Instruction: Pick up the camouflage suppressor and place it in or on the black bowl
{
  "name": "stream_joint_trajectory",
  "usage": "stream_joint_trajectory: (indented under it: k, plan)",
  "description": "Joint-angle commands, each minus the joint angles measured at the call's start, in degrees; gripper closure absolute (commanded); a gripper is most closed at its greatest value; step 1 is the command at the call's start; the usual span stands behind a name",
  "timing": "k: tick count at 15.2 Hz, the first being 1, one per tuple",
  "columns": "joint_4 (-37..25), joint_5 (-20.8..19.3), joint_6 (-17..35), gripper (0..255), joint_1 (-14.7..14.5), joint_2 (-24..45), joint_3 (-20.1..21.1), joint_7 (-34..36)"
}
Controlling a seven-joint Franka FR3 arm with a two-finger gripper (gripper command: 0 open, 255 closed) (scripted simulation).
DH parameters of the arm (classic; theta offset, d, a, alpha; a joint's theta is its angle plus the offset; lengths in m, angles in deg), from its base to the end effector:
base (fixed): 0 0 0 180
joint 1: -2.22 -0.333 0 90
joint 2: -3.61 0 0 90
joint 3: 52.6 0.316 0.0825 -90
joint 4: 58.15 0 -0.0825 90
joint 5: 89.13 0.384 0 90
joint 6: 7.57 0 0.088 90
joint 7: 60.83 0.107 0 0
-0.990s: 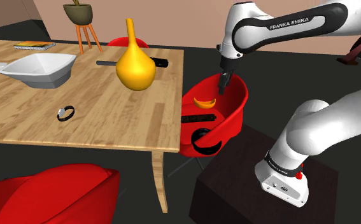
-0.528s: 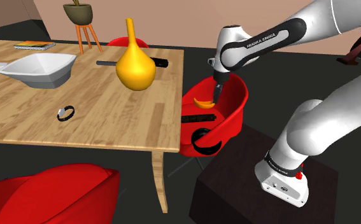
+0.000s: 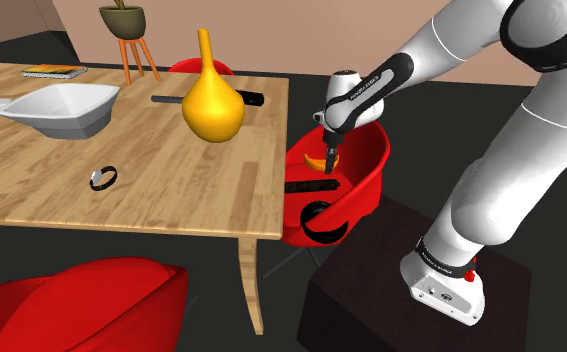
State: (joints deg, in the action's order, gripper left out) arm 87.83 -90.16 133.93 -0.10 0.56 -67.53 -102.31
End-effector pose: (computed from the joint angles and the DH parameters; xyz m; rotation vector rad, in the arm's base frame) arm 0.4375 -0.0970 0.2863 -3.0223 -0.8018 0.0352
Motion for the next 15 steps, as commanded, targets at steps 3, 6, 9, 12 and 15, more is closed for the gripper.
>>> stream_joint_trajectory:
  k: [3,6,9,12,15]
  plan:
    - [-3.7,4.6,5.9,0,0.1,9.8,0.0,-8.7]
    - [-7.6,8.3,9.3,0,1.5,17.5,1.6,-14.9]
    - [-12.1,10.8,12.0,0,3.6,24.8,4.0,-20.2]
    - [-14.0,11.8,14.0,0,4.7,28.7,5.3,-22.0]
    - [-14.6,12.6,15.8,0,5.3,31.0,6.1,-22.6]
